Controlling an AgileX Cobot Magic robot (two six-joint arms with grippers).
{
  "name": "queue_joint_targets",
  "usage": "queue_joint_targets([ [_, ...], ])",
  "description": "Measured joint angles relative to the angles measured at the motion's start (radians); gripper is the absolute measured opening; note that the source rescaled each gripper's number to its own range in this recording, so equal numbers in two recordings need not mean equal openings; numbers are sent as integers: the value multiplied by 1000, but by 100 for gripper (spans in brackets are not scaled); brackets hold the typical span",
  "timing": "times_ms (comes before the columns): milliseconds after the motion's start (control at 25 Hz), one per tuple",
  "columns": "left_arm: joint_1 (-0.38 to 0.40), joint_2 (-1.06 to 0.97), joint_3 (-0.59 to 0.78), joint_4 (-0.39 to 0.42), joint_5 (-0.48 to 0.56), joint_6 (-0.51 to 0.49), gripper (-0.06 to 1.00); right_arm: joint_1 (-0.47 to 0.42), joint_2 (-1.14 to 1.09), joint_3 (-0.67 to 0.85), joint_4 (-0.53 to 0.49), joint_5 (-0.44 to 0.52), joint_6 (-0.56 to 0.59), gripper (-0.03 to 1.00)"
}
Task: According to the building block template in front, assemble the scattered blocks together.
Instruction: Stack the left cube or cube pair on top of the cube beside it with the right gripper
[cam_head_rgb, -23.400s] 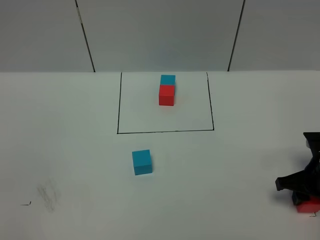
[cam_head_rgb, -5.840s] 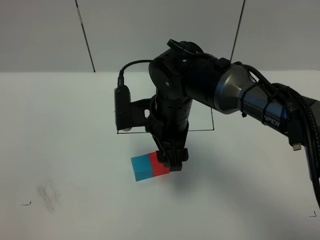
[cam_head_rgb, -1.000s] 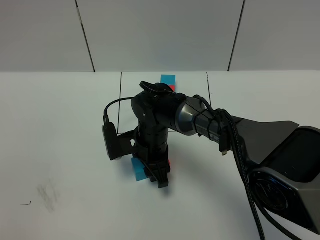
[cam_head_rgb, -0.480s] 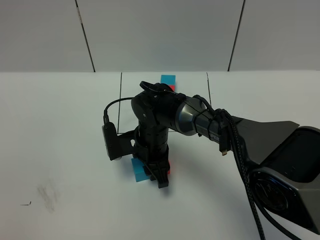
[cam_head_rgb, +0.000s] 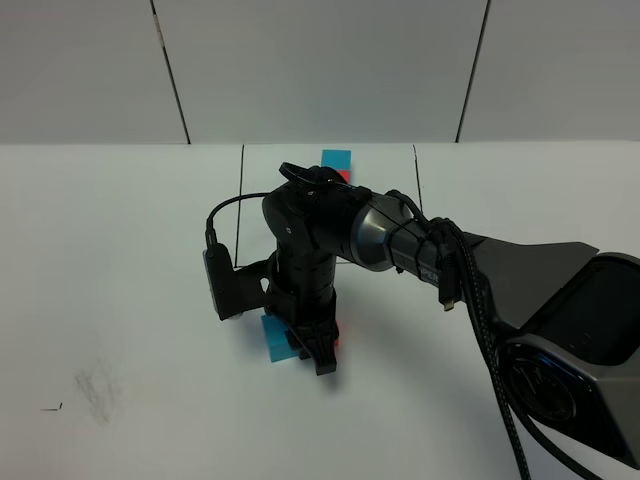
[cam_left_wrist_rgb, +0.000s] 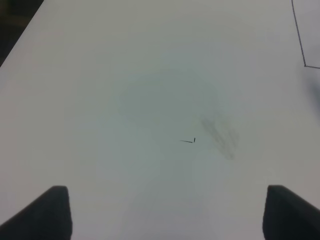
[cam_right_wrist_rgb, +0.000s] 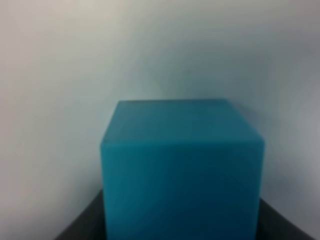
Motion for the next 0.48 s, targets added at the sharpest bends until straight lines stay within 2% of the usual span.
queue_joint_targets([
  [480, 0, 0, 0, 0, 0, 0, 99, 0, 0, 0, 5, -1, 8, 1],
])
